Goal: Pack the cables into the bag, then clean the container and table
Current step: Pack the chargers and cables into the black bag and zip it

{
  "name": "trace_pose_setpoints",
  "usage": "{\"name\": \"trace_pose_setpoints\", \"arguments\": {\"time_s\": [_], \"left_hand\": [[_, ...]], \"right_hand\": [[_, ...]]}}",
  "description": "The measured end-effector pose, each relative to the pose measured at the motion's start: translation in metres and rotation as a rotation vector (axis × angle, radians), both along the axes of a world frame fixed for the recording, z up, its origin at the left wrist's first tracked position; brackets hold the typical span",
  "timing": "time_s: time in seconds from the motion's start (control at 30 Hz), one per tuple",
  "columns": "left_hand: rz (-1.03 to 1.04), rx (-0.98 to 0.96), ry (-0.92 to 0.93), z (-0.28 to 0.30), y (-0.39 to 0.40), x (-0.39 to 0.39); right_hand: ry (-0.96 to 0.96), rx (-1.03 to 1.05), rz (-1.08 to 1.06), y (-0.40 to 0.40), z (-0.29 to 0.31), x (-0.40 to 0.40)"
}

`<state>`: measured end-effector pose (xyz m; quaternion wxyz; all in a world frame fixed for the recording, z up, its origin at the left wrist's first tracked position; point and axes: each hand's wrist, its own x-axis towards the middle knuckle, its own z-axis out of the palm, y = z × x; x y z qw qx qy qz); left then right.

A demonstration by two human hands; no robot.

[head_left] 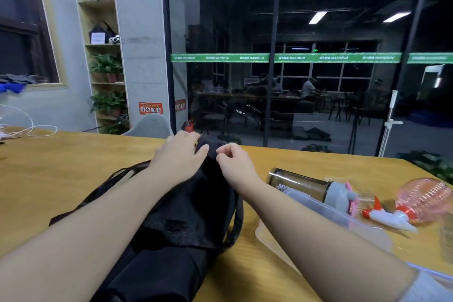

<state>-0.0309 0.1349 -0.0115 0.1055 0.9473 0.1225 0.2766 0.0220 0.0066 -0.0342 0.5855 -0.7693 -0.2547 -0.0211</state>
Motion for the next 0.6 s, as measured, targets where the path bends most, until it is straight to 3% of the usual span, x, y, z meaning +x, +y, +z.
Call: {"name": "trace_pose_setpoints", "arguments": {"time_s": [0.2,0.27,0.4,0.6], "left_hand": [[-0.069,-0.215,-0.084,0.017,0.009,0.015],[-0.094,-0.275,-0.03,0.024,0.015,0.02],[-0.12,-0.192,0.159,0.028,0.029,0.03],[-0.162,-0.083,0.281,0.02,0.051,0.045]], "right_hand": [[-0.057,-0.081,0.045,-0.001,0.01,0.022],[-0.115,-0.15,0.095,0.002,0.012,0.029],[-0.346,-0.349,0.118,0.012,0.016,0.037],[-0.217,-0.544,0.147,0.016,0.021,0.047]]}}
